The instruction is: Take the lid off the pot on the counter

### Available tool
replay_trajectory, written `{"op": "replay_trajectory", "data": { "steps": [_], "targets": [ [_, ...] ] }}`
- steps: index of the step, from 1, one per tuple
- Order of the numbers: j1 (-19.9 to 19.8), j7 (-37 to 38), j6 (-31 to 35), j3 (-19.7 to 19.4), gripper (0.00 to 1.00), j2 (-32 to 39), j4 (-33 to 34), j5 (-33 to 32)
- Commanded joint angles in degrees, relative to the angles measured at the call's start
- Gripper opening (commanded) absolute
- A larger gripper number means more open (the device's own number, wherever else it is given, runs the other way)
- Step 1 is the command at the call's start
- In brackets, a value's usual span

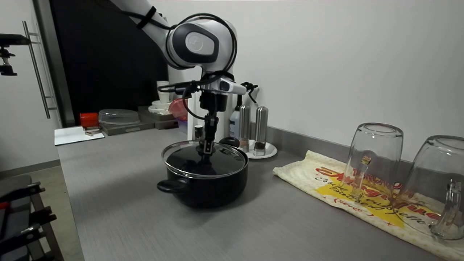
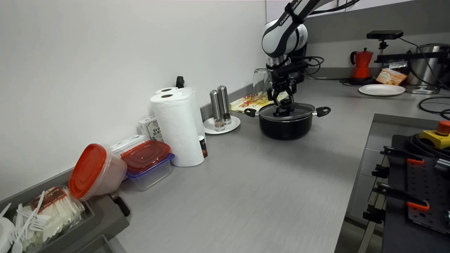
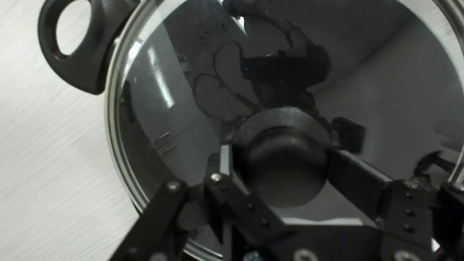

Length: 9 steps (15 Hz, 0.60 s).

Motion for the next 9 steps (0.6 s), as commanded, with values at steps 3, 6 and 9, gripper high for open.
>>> {"op": "replay_trajectory", "data": {
  "steps": [3,6,9],
  "targets": [
    [-0.1,-1.7,0.1,0.0,0.31,1.4,2.1,0.6],
    [-0.1,-1.9,0.0,0.0,0.27,1.4,2.1,0.6],
    [-0.1,-2.1,-0.2,0.0,0.27,1.1,2.2,0.6]
  ]
}}
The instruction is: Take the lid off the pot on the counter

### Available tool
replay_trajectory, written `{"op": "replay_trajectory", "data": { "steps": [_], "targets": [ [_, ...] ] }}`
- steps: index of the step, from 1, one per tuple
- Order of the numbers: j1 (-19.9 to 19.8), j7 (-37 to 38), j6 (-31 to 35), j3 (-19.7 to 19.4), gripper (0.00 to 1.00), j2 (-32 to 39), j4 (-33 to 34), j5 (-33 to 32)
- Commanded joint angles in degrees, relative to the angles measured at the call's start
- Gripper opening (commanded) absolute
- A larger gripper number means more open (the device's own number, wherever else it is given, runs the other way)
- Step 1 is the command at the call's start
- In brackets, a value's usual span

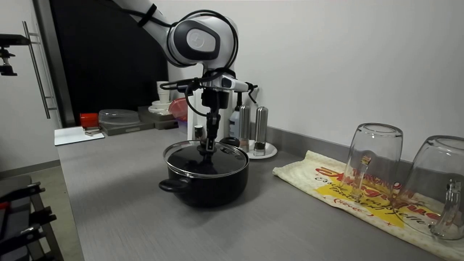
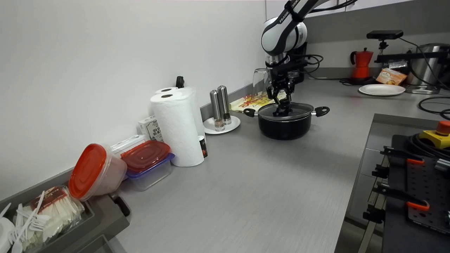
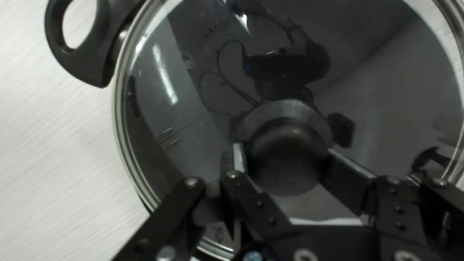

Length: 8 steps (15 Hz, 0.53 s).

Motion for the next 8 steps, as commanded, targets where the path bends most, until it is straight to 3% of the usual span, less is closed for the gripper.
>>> {"op": "replay_trajectory", "data": {
  "steps": [1,8],
  "targets": [
    [0.0,-1.7,-0.1,0.1,0.27,0.9,1.3,0.7],
    [2.1,-3.6,-3.4,1.7,0.27,-2.4,3.4,0.0]
  ]
}}
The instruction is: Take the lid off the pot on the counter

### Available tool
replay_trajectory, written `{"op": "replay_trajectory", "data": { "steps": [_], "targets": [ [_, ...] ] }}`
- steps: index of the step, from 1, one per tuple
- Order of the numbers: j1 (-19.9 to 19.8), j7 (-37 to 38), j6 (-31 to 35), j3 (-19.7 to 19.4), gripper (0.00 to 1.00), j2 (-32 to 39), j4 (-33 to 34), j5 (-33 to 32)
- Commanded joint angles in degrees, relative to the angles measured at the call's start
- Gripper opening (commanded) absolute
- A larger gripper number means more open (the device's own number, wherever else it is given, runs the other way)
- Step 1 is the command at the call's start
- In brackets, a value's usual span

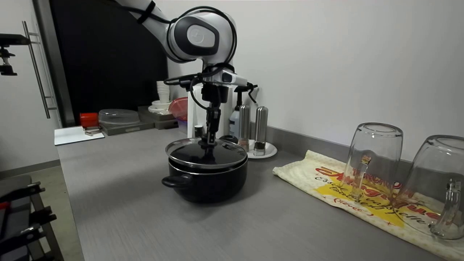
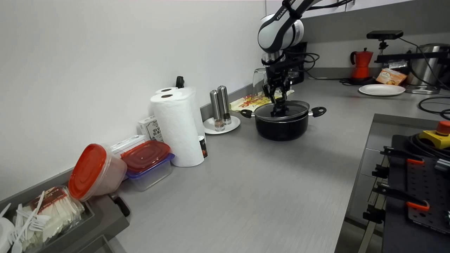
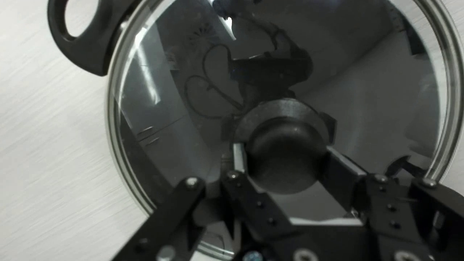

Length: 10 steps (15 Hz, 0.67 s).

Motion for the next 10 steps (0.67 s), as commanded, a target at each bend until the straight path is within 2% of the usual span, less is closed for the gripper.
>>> {"op": "replay_trajectory", "data": {
  "steps": [1,6,10],
  "targets": [
    [1.8,-1.9,-3.1,1.3,0.27,-2.6,2.3,-0.2],
    [4.1,-3.2,-4.8,3.3,0.27,-5.5,3.5,-0.1],
    [5.6,-5.1,-5.1,6.1,0.27,-8.5,1.7,1.6]
  ]
}}
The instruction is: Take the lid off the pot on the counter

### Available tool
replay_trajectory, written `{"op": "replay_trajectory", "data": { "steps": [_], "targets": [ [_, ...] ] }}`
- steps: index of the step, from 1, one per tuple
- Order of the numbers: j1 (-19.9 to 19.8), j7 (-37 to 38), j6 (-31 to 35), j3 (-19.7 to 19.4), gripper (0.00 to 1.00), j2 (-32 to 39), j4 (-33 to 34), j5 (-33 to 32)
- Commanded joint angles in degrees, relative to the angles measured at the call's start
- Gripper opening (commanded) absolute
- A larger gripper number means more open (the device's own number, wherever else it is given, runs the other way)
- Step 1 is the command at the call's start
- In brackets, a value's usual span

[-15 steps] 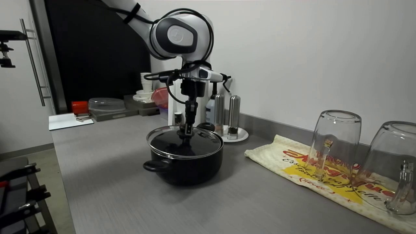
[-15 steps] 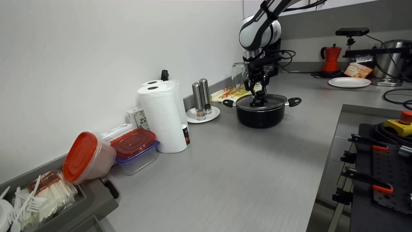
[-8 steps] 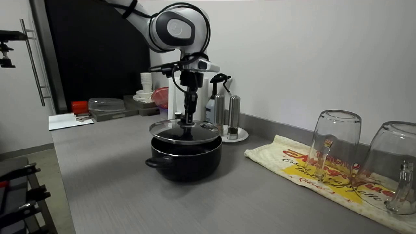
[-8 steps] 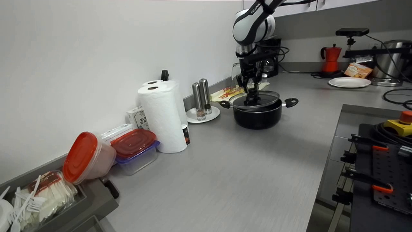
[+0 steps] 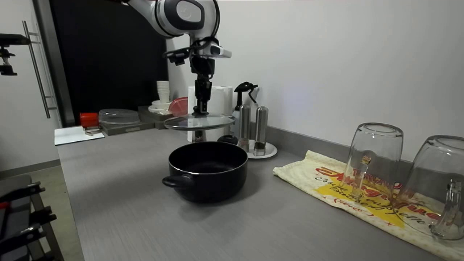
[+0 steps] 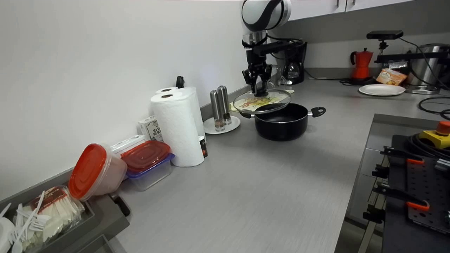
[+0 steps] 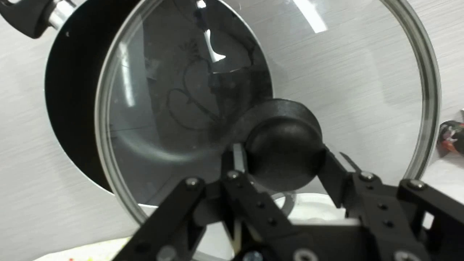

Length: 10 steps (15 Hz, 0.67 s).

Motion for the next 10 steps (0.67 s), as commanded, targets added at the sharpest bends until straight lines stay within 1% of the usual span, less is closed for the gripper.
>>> {"op": "replay_trajectory", "data": {
  "steps": [1,5,10],
  "targets": [
    [1.4,-2.8,-1.8,2.4,0.27,-3.9,-1.6,2.1],
    [3.2,-4.6,-1.8,6.2,0.27,-6.0,-4.8,5.7],
    [6.5,-7.7,-0.4,10.9,0.27,-8.3,-12.3,10.3]
  ]
}}
